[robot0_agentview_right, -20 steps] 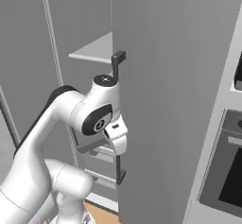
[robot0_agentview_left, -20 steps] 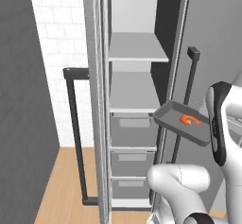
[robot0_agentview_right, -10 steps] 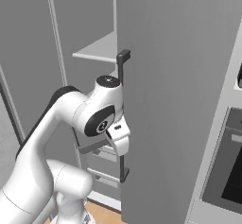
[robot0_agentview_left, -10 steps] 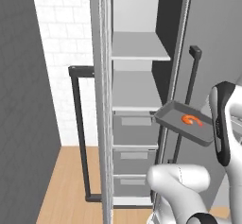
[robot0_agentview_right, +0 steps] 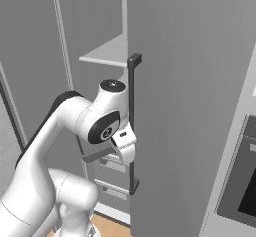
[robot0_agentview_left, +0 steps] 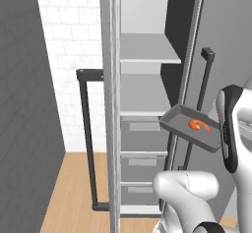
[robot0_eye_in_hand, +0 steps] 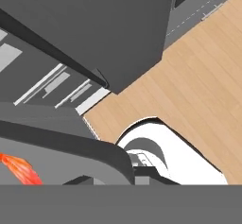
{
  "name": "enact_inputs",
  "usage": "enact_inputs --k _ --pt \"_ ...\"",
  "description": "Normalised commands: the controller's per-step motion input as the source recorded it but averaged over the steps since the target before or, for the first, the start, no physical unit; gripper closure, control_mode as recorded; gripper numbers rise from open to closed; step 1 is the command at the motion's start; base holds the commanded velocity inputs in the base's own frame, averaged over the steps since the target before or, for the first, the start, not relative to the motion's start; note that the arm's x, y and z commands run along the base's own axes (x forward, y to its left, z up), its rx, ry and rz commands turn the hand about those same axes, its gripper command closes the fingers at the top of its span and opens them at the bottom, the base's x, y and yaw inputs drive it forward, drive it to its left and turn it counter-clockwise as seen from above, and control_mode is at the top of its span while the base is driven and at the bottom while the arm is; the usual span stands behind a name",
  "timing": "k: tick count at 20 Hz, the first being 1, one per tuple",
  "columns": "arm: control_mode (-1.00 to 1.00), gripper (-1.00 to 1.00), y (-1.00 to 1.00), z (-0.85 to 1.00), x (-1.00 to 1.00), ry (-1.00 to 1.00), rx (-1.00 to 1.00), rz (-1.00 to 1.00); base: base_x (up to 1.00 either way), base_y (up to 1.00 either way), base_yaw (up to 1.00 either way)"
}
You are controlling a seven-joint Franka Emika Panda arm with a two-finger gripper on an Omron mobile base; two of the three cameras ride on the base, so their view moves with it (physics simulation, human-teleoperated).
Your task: Take the meat container that has the shrimp and place it on the second highest rack of the freezer. Then take the vegetable container that has the mushroom and corn and place it on the highest rack of the freezer.
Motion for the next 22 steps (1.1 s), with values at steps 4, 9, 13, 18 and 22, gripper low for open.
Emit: enact_inputs --k 4,9,13,18,22 --pt "1.0 1.0 0.0 0.0 0.0 0.0 0.0 0.0 0.0 0.0 0.0" --pt "-1.0 1.0 0.02 0.0 0.03 0.0 0.0 0.0 0.01 0.01 0.0" --pt "-1.0 1.0 0.66 -0.14 0.51 -0.02 0.0 -0.19 0.0 0.0 0.0" --pt "-1.0 1.0 0.57 -0.09 0.68 -0.01 0.0 -0.17 0.0 0.0 0.0" --pt "-1.0 1.0 0.39 0.0 0.51 0.0 0.0 -0.06 0.0 0.0 0.0"
